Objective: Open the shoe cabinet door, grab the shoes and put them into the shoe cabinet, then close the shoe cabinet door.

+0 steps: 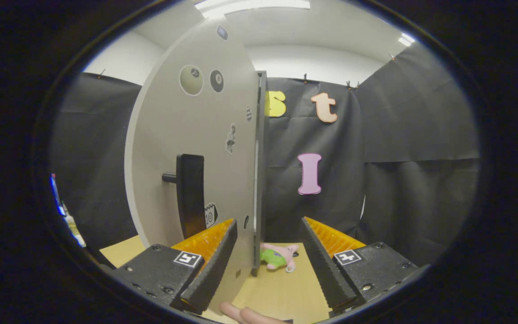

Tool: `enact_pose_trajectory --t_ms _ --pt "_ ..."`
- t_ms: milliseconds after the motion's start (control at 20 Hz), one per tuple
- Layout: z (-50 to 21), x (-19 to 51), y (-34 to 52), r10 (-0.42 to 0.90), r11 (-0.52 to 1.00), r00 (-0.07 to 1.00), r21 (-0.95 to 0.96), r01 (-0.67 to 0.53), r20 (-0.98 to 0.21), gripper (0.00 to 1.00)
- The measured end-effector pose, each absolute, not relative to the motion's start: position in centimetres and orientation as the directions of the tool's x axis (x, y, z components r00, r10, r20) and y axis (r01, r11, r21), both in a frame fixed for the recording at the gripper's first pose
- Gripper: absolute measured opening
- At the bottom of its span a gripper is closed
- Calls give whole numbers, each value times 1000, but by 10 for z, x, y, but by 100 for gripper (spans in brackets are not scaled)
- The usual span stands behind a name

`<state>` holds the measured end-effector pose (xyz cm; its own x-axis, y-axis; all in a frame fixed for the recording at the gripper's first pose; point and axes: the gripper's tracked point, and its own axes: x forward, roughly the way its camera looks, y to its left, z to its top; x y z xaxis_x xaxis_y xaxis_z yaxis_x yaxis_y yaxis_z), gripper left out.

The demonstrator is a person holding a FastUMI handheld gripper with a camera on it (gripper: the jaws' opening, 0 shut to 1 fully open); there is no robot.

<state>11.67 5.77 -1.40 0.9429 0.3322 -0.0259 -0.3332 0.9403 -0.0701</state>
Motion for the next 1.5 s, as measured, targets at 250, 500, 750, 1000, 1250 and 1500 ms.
enact_pose_trajectory --t_ms 250,500,750,1000,1250,1500 --pt "-14 119 84 323 944 946 -71 -323 -13 92" --pt "-21 125 114 315 947 949 -64 -315 -18 92" --pt "-22 131 149 317 947 949 -64 -316 2 92" --pt "-44 148 208 347 935 937 -58 -349 -42 92" --pt "-78 184 272 392 917 910 -27 -399 -133 94" --pt "-97 182 273 367 926 916 -31 -377 -163 96"
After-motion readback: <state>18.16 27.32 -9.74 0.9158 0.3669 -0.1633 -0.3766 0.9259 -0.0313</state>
